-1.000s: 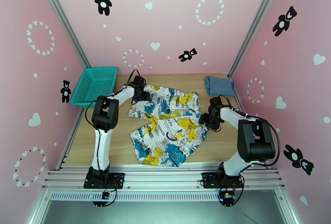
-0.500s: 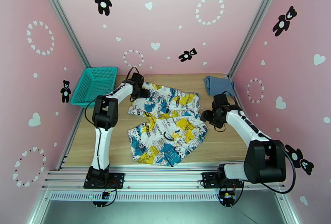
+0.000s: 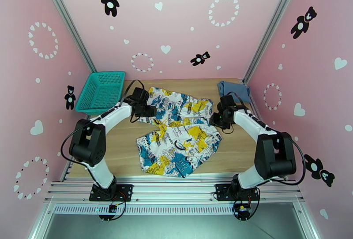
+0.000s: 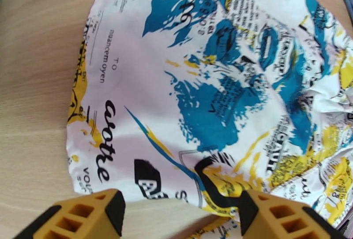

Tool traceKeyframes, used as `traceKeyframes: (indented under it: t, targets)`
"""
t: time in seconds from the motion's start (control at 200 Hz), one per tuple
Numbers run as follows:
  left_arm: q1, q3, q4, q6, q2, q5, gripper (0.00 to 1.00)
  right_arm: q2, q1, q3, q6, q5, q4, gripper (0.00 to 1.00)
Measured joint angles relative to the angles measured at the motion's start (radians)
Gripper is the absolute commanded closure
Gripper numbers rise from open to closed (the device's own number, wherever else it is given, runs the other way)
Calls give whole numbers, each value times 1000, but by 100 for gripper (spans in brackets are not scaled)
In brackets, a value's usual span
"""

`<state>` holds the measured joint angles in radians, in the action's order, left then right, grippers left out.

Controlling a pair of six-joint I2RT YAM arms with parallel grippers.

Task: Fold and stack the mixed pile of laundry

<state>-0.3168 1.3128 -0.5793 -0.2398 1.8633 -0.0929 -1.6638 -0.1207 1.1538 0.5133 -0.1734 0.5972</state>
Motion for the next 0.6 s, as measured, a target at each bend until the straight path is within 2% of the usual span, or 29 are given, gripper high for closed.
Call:
traceKeyframes:
  t: [0.25, 0.501, 0.601]
  targets:
    - [33, 339, -5, 26, 296, -9, 33, -389, 0, 373, -21, 46, -33, 88]
    - [75, 692, -45, 25, 563, -32, 33, -696, 4, 754, -11, 42, 53, 89]
    - [84, 851, -81, 13, 661, -35, 33, -796, 8, 920, 11, 35, 84, 86]
